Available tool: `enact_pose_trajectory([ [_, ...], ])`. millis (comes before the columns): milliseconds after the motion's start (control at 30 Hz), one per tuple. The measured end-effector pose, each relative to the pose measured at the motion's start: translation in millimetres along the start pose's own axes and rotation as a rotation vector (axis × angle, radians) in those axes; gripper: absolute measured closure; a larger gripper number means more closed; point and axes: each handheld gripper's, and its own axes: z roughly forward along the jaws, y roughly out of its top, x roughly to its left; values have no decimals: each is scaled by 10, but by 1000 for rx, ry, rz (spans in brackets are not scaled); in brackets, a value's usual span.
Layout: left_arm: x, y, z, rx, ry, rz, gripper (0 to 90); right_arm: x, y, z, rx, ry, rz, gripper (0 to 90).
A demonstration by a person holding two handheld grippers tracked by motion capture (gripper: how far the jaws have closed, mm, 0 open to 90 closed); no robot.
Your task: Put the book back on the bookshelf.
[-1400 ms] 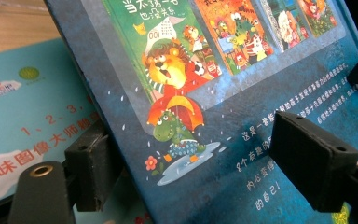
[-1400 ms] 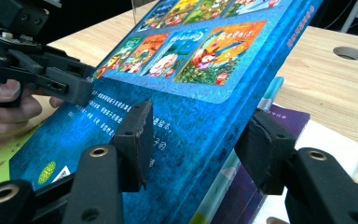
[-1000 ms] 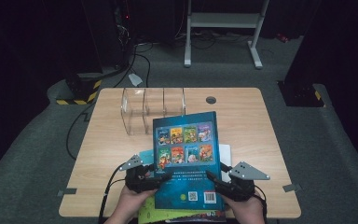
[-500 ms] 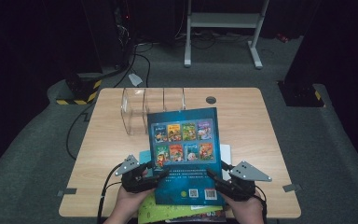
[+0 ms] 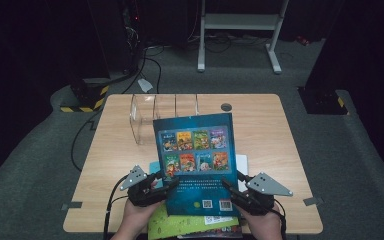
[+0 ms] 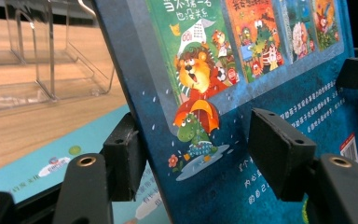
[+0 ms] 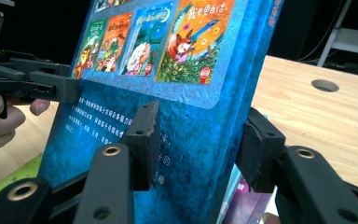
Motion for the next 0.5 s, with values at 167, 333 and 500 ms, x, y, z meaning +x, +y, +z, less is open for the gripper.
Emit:
enact_pose_trajectory([
  [167, 0, 34, -38, -22, 22, 19, 413, 22, 46, 13, -18, -5, -6, 558],
  [333, 15, 77, -90, -51, 59, 32, 433, 54, 114, 66, -36, -10, -9, 580],
  [500, 87, 125, -180, -91, 100, 30, 452, 121, 250, 194, -57, 0, -26, 608],
])
